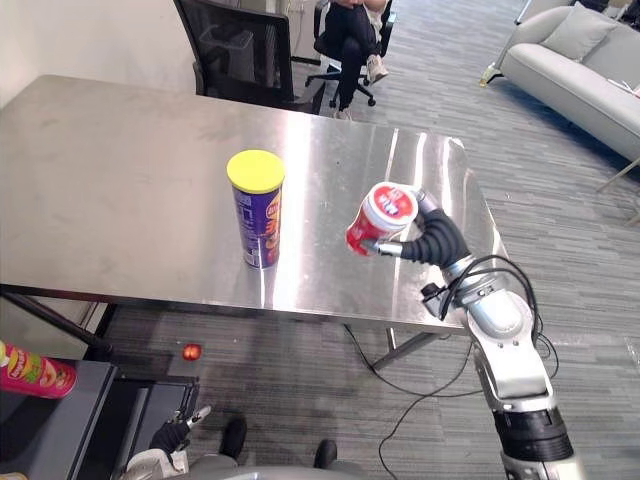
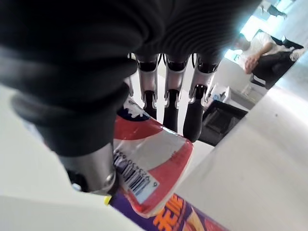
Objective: Put the gum and the chips on the shelf.
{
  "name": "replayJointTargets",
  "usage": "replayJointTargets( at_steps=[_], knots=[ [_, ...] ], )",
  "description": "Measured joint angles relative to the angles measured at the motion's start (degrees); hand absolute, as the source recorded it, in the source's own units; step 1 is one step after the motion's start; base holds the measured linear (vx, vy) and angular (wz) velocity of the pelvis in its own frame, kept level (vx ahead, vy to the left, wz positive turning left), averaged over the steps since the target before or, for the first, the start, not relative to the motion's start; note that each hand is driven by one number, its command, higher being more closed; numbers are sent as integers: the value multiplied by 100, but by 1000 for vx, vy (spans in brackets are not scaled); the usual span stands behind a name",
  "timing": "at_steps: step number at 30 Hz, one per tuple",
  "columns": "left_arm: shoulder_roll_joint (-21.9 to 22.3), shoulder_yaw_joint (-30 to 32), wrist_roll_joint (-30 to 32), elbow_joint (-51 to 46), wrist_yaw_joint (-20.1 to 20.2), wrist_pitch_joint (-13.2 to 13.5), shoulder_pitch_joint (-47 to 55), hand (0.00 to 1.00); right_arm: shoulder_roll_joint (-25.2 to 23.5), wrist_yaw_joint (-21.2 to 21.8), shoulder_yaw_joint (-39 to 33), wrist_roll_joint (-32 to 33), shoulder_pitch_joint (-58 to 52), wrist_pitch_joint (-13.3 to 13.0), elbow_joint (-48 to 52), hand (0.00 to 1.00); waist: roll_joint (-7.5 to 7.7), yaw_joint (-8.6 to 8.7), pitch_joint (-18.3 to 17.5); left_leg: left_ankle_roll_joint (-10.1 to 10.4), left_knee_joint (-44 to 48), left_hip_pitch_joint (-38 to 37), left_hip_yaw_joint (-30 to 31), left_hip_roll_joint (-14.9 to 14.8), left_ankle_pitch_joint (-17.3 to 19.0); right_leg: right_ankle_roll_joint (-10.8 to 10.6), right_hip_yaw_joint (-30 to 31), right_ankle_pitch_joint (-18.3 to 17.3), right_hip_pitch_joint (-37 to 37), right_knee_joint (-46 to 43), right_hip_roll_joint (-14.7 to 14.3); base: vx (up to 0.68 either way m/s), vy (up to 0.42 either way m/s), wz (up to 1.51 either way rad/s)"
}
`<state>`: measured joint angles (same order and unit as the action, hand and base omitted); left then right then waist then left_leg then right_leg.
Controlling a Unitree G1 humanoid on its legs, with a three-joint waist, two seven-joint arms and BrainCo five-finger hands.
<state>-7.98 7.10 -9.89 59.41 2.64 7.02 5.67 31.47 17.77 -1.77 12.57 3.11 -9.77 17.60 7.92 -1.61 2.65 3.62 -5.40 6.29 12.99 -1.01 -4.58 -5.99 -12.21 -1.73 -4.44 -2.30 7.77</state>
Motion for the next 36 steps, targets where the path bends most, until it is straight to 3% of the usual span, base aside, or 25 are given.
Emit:
replayJointTargets(
  at_steps=[9,19,22,24,26,28,29,30,31,33,34,36],
  knots=[
    [-10,-22,-1,113,10,-3,27,0,-666,288,759,202,-1250,234,-56,100,-54,9,-177,69,1,51,-20,-36,6,1,4,1,-18,88,-45,-1,-1,0],
    [-50,-363,153,216,9,-7,14,0,-946,661,1446,-386,-2015,447,-505,100,-240,10,-287,59,4,-92,-100,-24,42,-33,6,24,176,201,-41,33,-4,-2],
    [-47,-415,153,217,1,-6,11,0,-917,664,1566,-385,-2011,447,-493,100,-282,-21,-277,75,123,-88,67,10,90,-16,-114,-120,190,-39,2,12,-11,25],
    [-44,-447,150,208,1,7,8,0,-670,655,1750,-384,-1794,446,-473,100,-373,-35,-208,100,372,71,498,129,111,7,-504,-479,147,-595,134,-28,-37,95],
    [-40,-448,136,148,-1,29,1,0,-471,644,1911,-383,-1465,439,-467,100,-409,-121,-178,179,565,280,874,187,93,75,-849,-713,36,-990,225,-73,-62,114],
    [-43,-445,104,103,-39,45,-146,0,-233,512,2075,-374,-820,353,-460,100,-564,-386,106,412,694,540,1333,206,-29,193,-1288,-933,-138,-1398,256,-167,-90,109],
    [-10,-330,90,77,-93,48,-140,0,-33,409,2272,-374,-231,326,-462,100,-718,-646,395,514,518,597,1195,47,69,302,-1438,-1027,-253,-1586,212,-266,-106,57],
    [0,-258,80,121,-127,10,-98,0,18,378,2356,-373,-19,316,-463,100,-779,-703,450,462,425,671,983,-62,250,352,-1491,-993,-308,-1555,162,-338,-136,57],
    [-33,-34,-32,211,-186,-6,-45,0,26,323,2450,-373,176,276,-475,100,-606,-713,523,151,401,928,346,-145,695,461,-1626,-884,-469,-1376,318,-218,-74,58],
    [-26,287,-130,231,-248,-18,82,0,-27,216,2455,-372,195,238,-491,100,-373,-671,585,-299,1185,1367,-373,98,359,526,-1775,-795,-714,-1385,757,-181,-62,89],
    [-11,520,-130,228,-254,-20,225,0,-16,201,2455,-360,88,237,-484,100,-210,-631,670,-381,1821,1468,-712,187,312,540,-1928,-720,-739,-1312,942,-156,-102,92],
    [38,821,-131,218,-267,-14,429,0,18,223,2454,-348,-164,237,-461,100,-280,-676,632,-304,2788,1397,-1073,-183,504,583,-2142,-658,-733,-1324,951,-80,-43,58]
  ],
)
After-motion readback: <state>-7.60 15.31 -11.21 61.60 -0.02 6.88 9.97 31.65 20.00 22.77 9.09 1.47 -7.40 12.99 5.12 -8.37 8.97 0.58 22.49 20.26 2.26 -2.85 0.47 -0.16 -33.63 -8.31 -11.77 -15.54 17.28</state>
